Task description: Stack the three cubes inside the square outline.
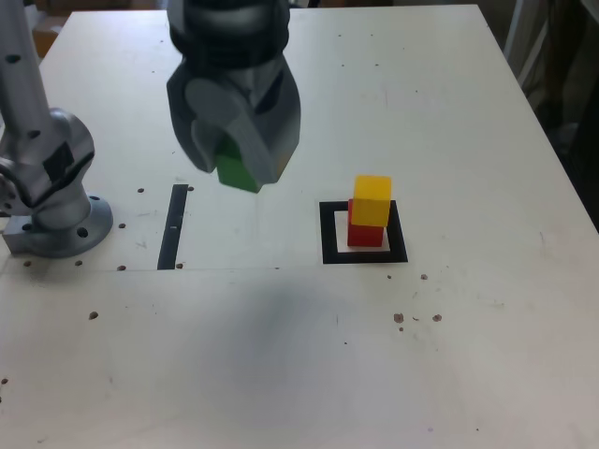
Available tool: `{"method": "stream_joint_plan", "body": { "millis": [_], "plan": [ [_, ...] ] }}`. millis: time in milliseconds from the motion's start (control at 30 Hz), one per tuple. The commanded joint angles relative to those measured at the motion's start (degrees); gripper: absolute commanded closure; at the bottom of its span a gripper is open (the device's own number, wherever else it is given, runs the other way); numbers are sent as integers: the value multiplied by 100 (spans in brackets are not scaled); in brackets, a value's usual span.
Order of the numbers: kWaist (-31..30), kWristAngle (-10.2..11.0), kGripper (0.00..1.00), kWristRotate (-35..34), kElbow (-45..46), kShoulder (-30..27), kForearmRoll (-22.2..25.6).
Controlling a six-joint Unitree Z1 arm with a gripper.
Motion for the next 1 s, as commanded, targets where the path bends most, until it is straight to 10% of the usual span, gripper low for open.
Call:
{"method": "stream_joint_plan", "body": {
  "millis": [0,400,967],
  "plan": [
    [137,-30,94,134,-773,189,114],
    [916,-393,95,573,-2611,1335,447],
    [1820,-528,95,977,-2393,1801,438]
  ]
}}
